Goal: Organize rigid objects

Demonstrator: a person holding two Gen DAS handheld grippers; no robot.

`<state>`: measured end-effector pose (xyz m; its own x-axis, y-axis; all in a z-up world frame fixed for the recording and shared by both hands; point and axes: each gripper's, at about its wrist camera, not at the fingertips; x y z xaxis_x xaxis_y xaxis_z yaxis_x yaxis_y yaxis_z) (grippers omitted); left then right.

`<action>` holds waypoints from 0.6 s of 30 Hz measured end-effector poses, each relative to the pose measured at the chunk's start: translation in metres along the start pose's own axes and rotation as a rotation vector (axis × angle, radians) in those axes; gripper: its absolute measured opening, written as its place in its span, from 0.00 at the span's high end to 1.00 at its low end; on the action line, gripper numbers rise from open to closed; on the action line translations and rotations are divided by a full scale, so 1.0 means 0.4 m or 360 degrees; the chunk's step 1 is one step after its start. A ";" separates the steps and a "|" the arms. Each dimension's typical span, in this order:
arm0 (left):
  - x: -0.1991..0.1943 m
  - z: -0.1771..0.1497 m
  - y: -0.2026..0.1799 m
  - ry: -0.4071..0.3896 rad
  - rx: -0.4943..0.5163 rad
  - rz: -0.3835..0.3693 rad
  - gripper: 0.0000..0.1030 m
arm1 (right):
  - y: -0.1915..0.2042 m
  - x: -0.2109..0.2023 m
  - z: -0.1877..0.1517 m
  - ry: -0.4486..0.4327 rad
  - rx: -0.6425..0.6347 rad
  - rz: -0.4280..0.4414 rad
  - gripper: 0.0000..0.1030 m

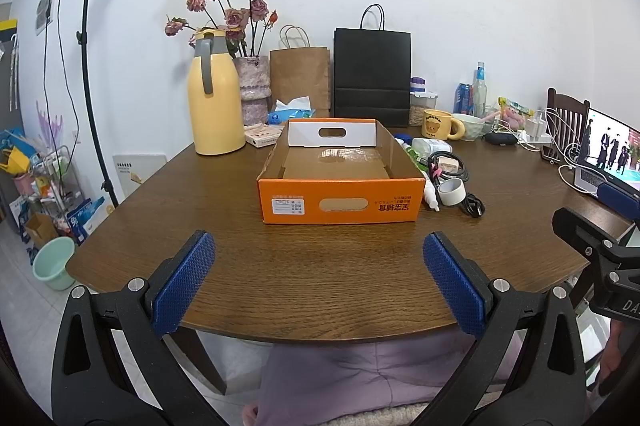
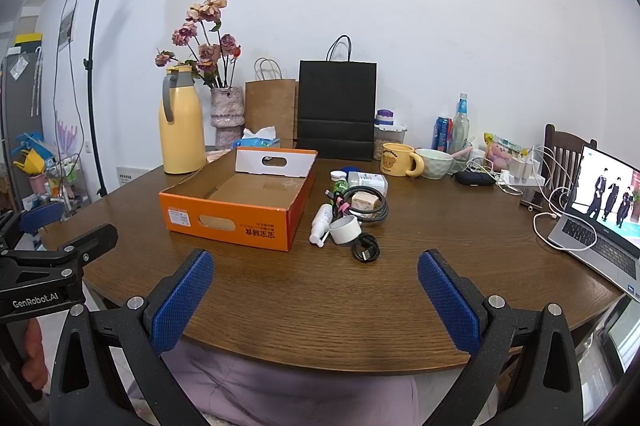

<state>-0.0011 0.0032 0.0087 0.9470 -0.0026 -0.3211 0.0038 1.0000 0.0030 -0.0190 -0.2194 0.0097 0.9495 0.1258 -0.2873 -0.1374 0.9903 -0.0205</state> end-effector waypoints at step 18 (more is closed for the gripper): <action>0.048 0.022 -0.005 0.0039 -0.0006 0.0021 0.00 | -0.041 0.051 0.034 0.0056 0.0076 0.0001 0.00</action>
<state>0.0198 0.0012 0.0110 0.9390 0.0108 -0.3439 -0.0102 0.9999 0.0037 0.0066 -0.2321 0.0170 0.9388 0.1249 -0.3211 -0.1233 0.9920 0.0253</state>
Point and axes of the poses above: each gripper's, at about its wrist camera, not at the fingertips, and x roughly the way its jaws point, y to its left, z to its top, and after that the axes turned 5 degrees about -y, right-handed
